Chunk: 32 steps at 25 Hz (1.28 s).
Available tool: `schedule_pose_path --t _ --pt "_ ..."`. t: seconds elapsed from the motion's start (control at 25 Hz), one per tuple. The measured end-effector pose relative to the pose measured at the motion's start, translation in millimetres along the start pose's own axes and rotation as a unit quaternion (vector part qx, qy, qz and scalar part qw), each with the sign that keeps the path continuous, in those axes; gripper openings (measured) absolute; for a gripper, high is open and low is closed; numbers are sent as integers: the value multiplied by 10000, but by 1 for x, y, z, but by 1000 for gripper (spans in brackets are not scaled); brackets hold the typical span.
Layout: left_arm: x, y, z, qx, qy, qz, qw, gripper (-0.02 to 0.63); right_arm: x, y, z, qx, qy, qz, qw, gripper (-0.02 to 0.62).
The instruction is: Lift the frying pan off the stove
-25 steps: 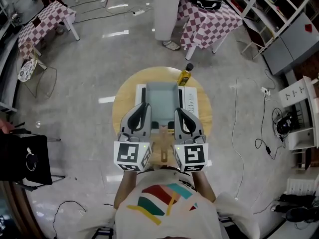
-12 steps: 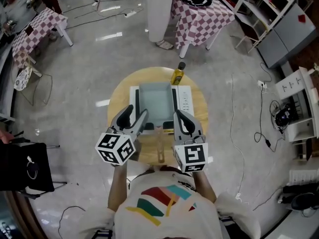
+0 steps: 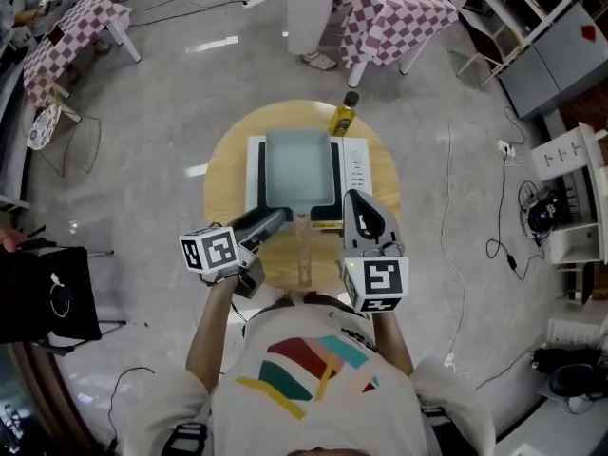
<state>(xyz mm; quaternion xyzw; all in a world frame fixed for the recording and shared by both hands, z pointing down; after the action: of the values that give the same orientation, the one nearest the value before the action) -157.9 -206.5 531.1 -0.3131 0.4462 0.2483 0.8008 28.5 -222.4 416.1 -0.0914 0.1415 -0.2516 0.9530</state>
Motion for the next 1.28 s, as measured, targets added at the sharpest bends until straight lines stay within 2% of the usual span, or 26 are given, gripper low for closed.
schedule_pose_path --t 0.16,0.36,0.6,0.68,0.84,1.0,1.08,1.28 --pt "-10 -10 33 -542 772 253 9952 276 2 3 5 -33 -54 -11 10000 -2" --pt "-17 -18 59 -786 1383 443 9863 282 3 9 10 -77 -99 -78 9999 -2" --pt "-14 -37 78 -1221 2141 1023 9637 302 12 15 16 -125 -128 -15 9998 -2" --pt "-15 -43 84 -1373 2371 1167 9546 302 15 18 19 -149 -151 35 9998 -2" --pt "-15 -58 94 -1765 2836 1214 9347 301 19 22 21 -192 -204 125 9995 -2" --pt "3 -67 103 -2349 3265 1617 9011 301 22 25 25 -242 -216 194 9993 -2" --pt "10 -69 108 -2597 3365 1851 8860 301 25 26 26 -266 -225 247 9991 -2" --pt "27 -72 119 -3104 3369 2152 8625 299 30 32 27 -306 -246 379 9985 -2"
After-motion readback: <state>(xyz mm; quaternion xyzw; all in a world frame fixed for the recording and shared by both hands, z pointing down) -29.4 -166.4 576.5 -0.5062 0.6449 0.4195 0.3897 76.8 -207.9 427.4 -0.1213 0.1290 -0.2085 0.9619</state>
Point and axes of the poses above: the fingertips, and each gripper's own axes: y backward along the fingers, x to its right, z out of its underside, the point moved 5 cm from there along y, backward along the fingers, and after that the axes turned 9 degrees about y, right-handed, at the moved point
